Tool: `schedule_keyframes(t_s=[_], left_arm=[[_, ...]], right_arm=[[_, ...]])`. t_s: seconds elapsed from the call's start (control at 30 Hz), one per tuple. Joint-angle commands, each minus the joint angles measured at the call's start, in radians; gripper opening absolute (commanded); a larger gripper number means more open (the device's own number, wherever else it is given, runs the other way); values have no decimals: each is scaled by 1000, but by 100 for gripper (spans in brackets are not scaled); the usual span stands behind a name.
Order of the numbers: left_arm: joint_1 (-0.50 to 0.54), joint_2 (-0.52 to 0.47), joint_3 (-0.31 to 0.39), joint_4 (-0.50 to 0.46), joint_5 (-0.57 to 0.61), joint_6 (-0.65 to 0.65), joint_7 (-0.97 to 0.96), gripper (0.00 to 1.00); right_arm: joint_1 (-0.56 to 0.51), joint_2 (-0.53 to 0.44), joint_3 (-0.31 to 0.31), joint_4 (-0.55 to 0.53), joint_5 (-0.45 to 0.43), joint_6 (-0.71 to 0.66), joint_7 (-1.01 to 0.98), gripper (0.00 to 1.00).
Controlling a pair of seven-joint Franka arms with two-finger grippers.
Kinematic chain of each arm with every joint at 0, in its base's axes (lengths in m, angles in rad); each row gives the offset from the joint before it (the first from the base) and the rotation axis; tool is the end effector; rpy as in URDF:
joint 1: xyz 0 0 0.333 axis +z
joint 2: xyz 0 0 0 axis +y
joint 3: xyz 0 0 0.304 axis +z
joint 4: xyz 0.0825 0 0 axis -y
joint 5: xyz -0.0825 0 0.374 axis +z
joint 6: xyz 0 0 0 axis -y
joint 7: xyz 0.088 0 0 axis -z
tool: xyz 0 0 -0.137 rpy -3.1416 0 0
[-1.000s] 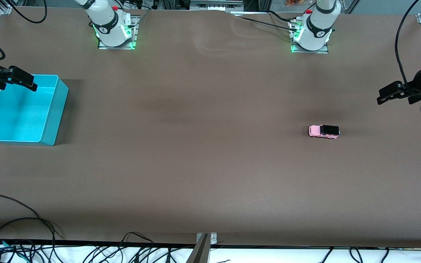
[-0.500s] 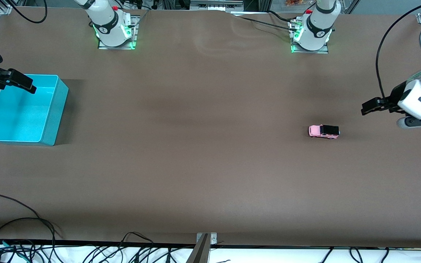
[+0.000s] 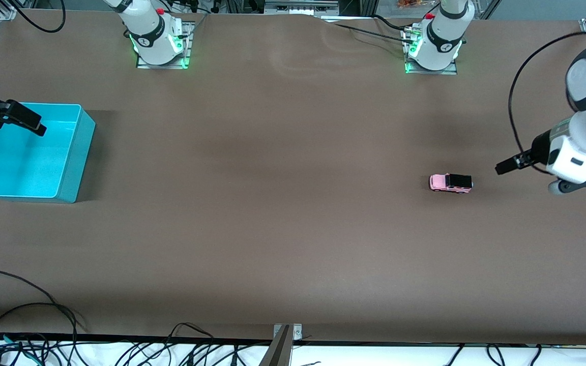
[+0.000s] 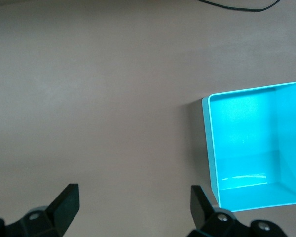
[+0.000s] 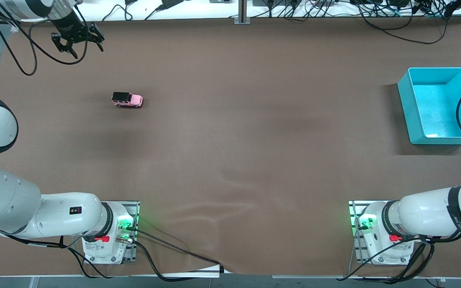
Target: Wind and store pink jeep toy
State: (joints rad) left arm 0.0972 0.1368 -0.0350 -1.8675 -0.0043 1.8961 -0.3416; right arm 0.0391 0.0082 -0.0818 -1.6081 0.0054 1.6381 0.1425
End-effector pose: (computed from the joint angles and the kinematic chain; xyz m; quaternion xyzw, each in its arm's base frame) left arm 0.5688 0.0355 0.3950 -0.9781 -0.2010 0.0541 0.0032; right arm 0.5528 -0.0228 0.5667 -0.9956 0.0926 -0.0108 0.0029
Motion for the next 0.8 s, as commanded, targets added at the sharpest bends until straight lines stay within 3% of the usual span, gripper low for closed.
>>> schedule_keyframes(t_s=[0.0, 0.17, 0.33, 0.77], left_arm=[[6, -5, -8, -59, 13, 67, -126, 100], [4, -5, -9, -88, 13, 119, -287, 100], [4, -5, -9, -177, 10, 187, -364, 100], [-1, -2, -17, -381, 13, 517, -663, 99]], right_arm=[[-4, 1, 4, 13, -8, 2, 23, 100], [-5, 1, 4, 13, -7, 3, 25, 100], [-5, 3, 4, 13, -7, 3, 25, 100], [-4, 9, 5, 13, -5, 3, 26, 100]])
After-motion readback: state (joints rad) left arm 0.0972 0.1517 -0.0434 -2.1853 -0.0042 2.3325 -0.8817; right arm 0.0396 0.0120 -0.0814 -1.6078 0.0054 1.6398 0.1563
